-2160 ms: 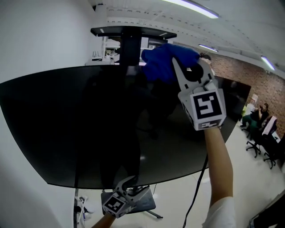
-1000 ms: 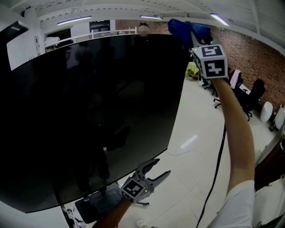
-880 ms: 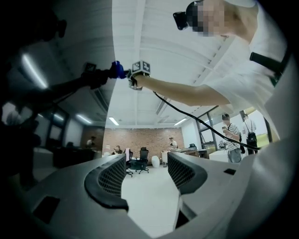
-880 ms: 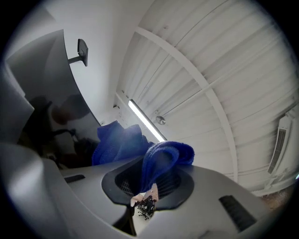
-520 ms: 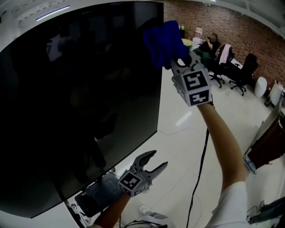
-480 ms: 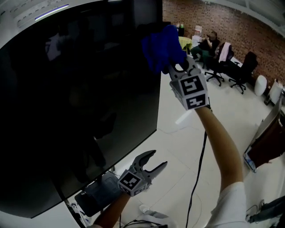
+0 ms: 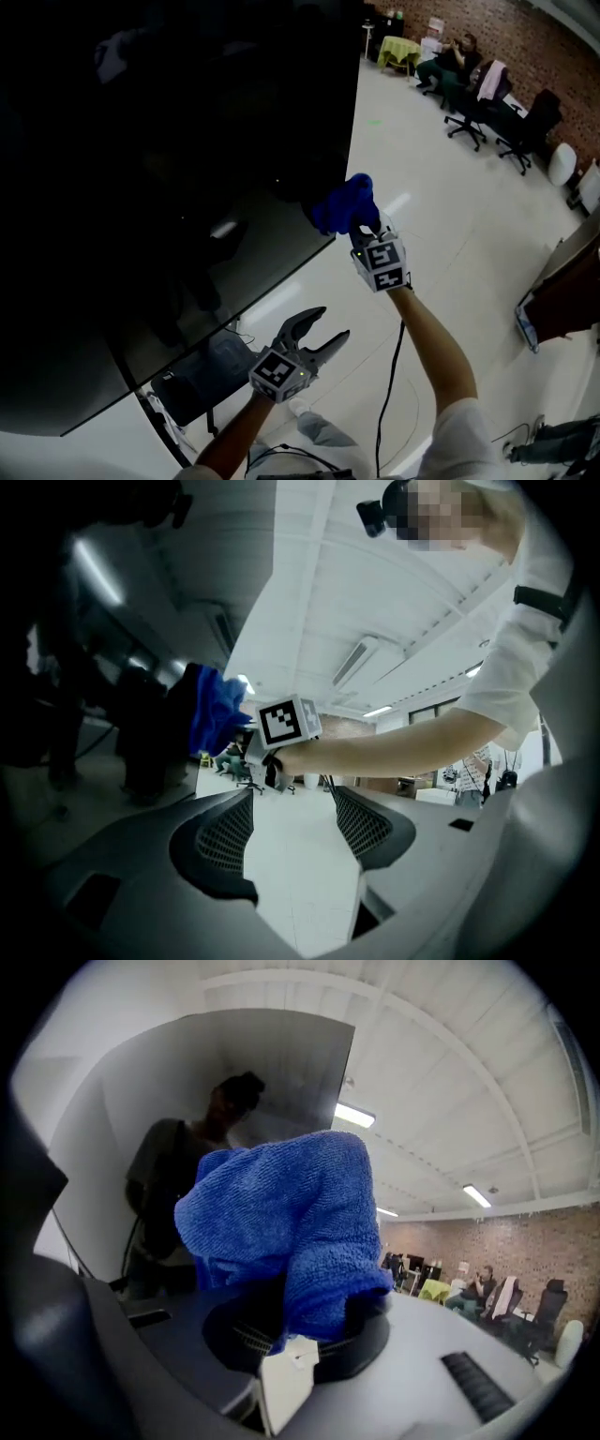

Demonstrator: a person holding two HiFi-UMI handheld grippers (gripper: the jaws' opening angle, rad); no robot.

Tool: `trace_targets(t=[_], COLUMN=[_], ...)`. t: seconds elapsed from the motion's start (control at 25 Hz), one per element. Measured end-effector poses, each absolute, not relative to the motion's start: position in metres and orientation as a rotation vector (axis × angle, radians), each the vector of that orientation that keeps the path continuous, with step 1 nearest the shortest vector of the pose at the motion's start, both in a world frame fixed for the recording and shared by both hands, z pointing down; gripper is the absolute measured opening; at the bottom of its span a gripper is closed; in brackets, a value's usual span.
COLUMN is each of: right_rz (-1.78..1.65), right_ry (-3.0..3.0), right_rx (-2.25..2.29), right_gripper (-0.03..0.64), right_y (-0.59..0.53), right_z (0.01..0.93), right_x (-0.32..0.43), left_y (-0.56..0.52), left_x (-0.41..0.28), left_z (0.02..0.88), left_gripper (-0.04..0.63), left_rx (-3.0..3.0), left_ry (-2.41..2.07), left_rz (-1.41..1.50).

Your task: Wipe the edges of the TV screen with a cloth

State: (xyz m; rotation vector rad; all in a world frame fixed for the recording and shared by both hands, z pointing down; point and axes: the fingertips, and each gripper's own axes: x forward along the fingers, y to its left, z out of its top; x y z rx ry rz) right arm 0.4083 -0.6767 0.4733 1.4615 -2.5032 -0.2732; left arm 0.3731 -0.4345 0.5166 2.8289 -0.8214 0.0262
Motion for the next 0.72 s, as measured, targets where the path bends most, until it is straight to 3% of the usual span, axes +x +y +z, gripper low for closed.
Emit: trace_targets(t=[0.32,0.72], right_rz=[0.124,0.555], right_ry=[-2.286,-2.272], right_rx=[1.419,1.506], right_gripper=[0.077,0.081], right_y=[-0.705,-0.679], right_z=[0.633,0.691], right_x=[0.429,0.413], left_y=[-0.437,-0.424], left_x=[0.355,0.316], left_z=[0.549,0.546], left_gripper=[0.256,0.256], left_rx=[2.798,2.73], left_ry=[-0.926,-1.099], left_rz=[0.053,0.069])
